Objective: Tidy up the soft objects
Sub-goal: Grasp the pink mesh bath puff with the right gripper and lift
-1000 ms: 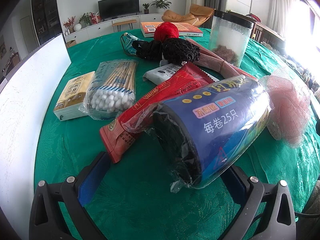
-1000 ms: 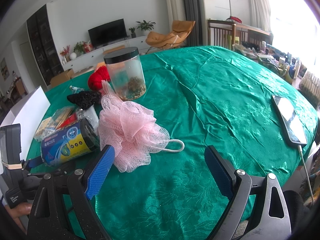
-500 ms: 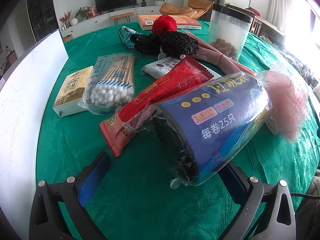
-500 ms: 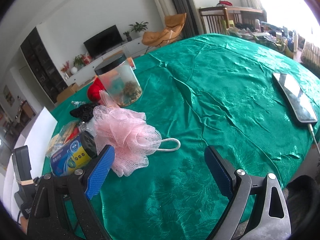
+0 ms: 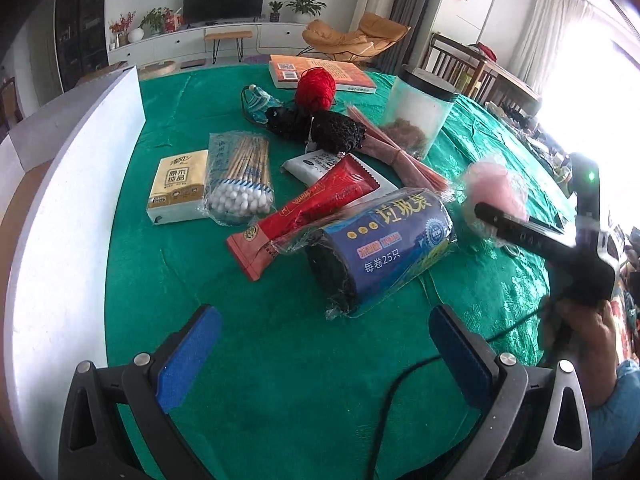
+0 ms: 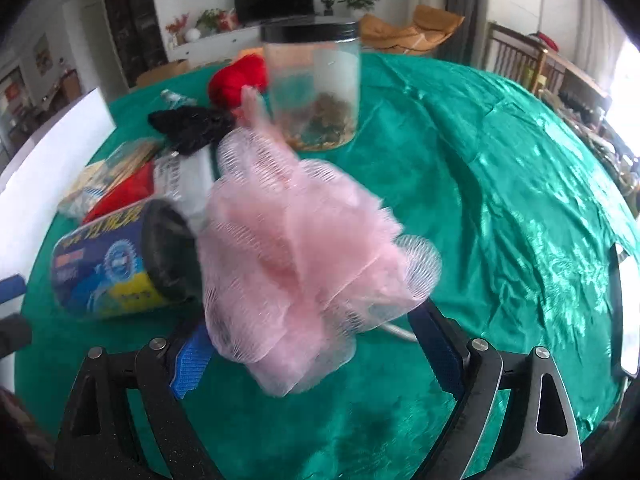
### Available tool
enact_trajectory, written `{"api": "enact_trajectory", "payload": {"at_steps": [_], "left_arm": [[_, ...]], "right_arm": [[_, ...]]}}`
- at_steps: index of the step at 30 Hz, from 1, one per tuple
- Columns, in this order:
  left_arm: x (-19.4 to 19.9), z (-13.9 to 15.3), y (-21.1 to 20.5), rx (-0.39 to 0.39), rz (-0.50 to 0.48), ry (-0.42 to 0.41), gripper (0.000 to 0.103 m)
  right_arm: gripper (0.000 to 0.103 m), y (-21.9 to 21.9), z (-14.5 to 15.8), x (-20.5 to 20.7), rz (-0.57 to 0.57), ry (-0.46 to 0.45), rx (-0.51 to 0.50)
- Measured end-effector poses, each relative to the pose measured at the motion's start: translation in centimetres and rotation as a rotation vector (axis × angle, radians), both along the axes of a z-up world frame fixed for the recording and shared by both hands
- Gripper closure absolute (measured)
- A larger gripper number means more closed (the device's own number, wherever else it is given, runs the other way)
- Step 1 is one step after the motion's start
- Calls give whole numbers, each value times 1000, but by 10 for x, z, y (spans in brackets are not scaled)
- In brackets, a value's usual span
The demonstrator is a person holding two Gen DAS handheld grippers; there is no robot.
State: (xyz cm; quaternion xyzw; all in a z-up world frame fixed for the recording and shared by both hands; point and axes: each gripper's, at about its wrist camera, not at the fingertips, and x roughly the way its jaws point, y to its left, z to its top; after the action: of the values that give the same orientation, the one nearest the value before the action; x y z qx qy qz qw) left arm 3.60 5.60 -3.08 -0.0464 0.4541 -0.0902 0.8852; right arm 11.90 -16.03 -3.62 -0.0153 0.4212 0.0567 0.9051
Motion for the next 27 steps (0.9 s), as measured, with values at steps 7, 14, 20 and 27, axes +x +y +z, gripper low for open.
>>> {"api": "enact_trajectory", "payload": {"at_steps": [7,14,20,27], "left_arm": [[22,8,-53,234,-197,-69,0],[63,-19,-84,326,-338,9,0],[73,-34,-100,395,-358,57,17],[75,-16,-75,107,-223,84,37]], "right_arm": [[11,-86,21,-22,-213,-133,276],[10,-134,21,-58,-378,-148,562],[10,-125,32,-53,-306,-146,506],[10,-138,46,27,-118,11,273]]}}
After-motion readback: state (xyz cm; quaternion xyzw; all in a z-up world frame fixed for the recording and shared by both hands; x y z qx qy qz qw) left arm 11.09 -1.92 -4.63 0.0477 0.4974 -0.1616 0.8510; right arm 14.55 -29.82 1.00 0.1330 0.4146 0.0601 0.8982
